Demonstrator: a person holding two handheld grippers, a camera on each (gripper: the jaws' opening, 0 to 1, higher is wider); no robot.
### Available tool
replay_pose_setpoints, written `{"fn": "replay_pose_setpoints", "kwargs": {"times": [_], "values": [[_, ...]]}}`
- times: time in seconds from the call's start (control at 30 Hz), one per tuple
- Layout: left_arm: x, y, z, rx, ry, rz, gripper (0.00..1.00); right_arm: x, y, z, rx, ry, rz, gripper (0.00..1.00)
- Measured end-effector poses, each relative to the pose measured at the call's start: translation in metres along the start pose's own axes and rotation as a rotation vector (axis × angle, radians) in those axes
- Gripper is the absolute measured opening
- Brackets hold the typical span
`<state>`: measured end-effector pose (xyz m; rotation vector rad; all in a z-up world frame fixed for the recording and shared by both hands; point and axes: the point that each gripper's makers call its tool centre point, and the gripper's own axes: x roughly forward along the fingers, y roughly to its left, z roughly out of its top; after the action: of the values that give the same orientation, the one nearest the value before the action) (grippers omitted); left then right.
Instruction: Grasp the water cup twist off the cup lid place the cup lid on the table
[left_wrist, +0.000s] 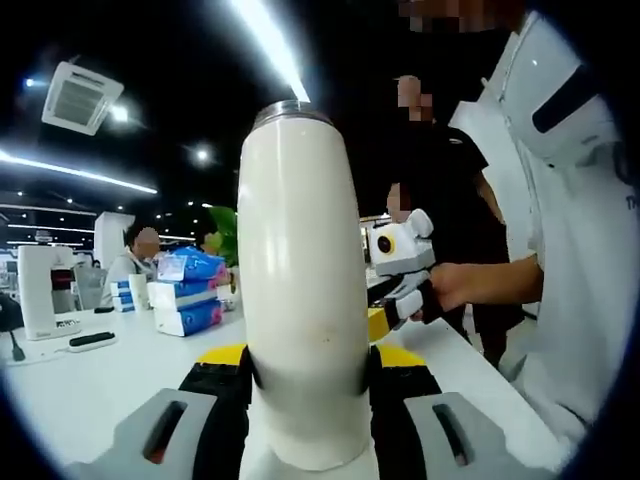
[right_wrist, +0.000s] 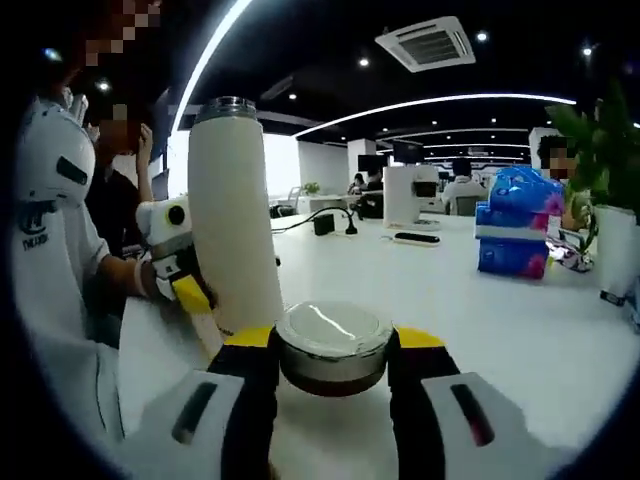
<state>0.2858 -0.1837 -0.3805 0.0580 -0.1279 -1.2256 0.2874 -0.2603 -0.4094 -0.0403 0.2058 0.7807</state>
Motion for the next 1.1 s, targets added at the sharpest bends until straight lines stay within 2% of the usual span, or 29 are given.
{"fn": "replay_pose_setpoints", "kwargs": {"times": [0.5, 1.1], "values": [[-0.002, 0.001, -0.001, -0.008, -0.003, 0.009, 0.47, 0.004, -0.001, -0.025, -0.010, 0.067, -0.006, 0.45], [-0.002, 0.000, -0.003, -0.016, -0.002, 0.009, 0.47, 0.005, -0.002, -0.037, 0.005, 0.104, -0.006, 0.45]]}}
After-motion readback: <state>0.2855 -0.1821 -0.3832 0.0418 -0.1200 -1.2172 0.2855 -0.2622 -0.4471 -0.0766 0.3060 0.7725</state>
